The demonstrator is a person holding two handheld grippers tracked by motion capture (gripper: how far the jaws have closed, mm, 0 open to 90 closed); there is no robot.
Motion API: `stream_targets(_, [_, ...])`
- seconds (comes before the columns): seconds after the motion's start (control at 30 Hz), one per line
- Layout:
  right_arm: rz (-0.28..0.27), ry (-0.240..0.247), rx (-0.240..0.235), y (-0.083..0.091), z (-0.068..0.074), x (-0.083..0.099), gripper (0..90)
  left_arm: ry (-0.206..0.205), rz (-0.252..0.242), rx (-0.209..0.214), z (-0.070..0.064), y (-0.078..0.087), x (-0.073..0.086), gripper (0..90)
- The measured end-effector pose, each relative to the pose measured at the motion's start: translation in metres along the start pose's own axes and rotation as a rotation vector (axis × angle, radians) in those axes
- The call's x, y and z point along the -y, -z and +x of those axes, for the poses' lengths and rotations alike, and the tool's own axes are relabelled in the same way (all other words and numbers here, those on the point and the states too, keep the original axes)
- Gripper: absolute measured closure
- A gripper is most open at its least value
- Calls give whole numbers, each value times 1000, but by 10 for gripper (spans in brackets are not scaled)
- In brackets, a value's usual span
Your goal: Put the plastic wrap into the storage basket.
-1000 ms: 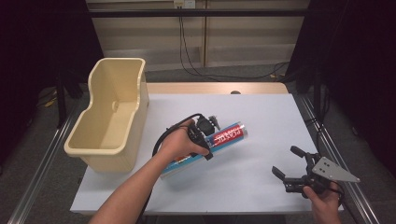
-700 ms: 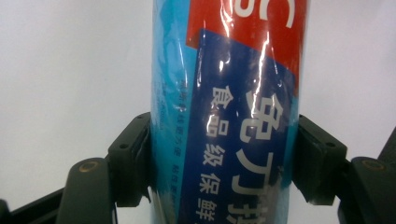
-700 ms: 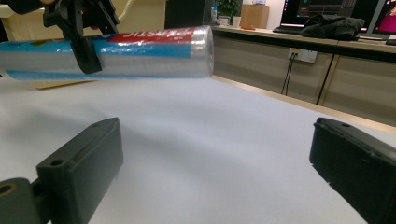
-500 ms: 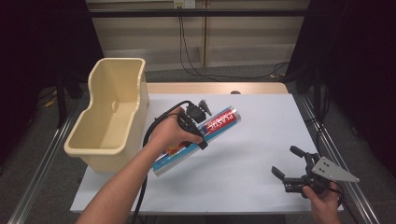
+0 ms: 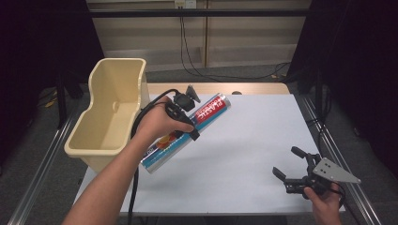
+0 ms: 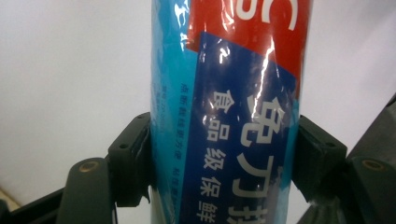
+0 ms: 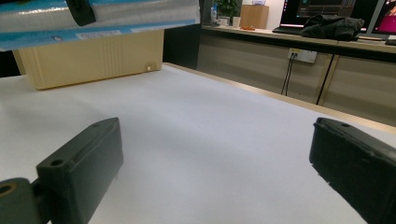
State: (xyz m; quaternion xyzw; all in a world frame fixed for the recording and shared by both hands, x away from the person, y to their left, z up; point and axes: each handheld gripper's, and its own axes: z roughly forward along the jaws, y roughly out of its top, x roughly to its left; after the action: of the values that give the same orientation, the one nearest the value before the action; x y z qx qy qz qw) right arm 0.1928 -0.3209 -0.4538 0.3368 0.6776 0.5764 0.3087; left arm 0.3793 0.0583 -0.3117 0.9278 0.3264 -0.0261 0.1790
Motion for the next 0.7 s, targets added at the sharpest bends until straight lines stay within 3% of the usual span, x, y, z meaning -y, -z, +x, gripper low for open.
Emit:
stream_targets(0.33, [0,0,-4,0,1,0,24,121,-40,-33,12,32,9,320])
stream_targets(0.7, [0,-1,0,0,1,0,24,204,-45,-57,27,57,22,320])
